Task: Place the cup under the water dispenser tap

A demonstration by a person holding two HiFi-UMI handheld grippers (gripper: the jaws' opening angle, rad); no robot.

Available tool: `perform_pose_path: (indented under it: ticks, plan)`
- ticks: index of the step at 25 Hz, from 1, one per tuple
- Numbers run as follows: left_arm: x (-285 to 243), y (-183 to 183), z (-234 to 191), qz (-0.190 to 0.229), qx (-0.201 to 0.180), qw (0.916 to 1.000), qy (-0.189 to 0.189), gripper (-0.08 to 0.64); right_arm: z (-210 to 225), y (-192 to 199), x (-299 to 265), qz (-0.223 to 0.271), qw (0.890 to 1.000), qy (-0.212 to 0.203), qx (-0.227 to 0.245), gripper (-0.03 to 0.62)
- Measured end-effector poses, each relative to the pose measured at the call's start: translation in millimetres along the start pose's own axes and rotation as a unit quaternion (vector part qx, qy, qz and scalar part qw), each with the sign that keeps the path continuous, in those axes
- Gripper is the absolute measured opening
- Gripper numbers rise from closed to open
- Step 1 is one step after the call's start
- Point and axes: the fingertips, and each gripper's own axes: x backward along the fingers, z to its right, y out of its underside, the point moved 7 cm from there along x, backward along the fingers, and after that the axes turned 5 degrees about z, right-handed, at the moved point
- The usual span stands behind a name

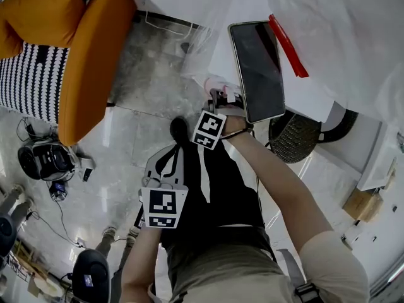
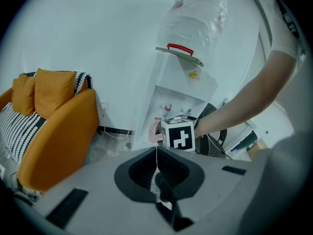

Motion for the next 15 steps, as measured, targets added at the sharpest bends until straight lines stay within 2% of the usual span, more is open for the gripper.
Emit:
perform_pose_path:
  ticks: [3, 8, 15]
  plan:
    - [0, -1, 1, 0.001, -0.003, 1.0000, 0.005, 0.058, 3, -5, 10, 0.024, 0.999, 0.022, -0.003, 0.130]
    - [2, -5, 1, 0.004, -0.004, 1.0000, 0.007, 0.058, 5, -9, 24, 0.041, 0.999, 0.030, -0.015, 0.130]
    - [7, -10, -6, 0.012, 0.015, 0.9998, 0.005, 0.058, 7, -18, 42, 0.068, 0.996, 0.048, -0.011, 0.130]
